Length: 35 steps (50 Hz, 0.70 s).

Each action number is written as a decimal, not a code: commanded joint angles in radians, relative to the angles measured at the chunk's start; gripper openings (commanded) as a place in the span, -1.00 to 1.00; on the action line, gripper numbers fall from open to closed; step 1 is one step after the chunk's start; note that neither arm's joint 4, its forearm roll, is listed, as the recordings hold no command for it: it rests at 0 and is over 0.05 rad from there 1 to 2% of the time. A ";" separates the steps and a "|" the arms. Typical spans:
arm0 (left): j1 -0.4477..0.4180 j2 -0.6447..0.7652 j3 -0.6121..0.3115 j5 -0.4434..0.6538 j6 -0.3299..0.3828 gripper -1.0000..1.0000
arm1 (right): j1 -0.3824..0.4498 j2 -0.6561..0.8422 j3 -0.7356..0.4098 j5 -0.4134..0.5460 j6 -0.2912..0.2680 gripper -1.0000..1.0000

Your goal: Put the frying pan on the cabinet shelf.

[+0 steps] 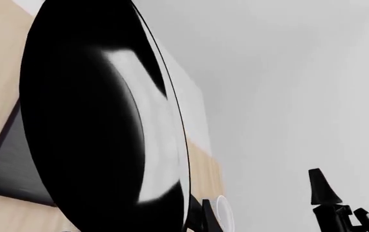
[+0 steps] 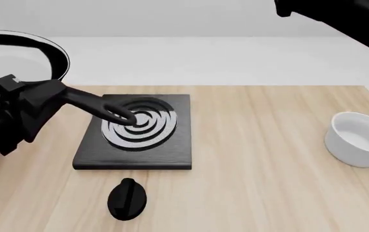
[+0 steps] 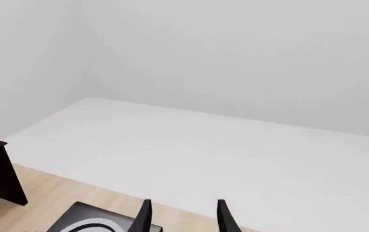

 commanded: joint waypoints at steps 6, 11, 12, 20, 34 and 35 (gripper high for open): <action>0.065 0.097 -0.064 -0.106 -0.006 -1.00 | -0.039 -0.045 0.044 0.002 0.007 1.00; 0.118 0.163 -0.110 -0.144 -0.027 -1.00 | -0.038 -0.056 0.065 -0.007 0.007 1.00; 0.127 0.181 -0.125 -0.152 -0.034 -1.00 | -0.038 -0.060 0.072 -0.012 0.005 1.00; 0.184 0.292 -0.173 -0.227 -0.081 -1.00 | -0.033 -0.043 0.061 -0.022 -0.007 1.00; 0.294 0.424 -0.262 -0.301 -0.120 -1.00 | -0.036 -0.028 0.049 -0.020 -0.017 1.00; 0.298 0.429 -0.264 -0.305 -0.125 -1.00 | -0.036 -0.027 0.048 -0.020 -0.016 1.00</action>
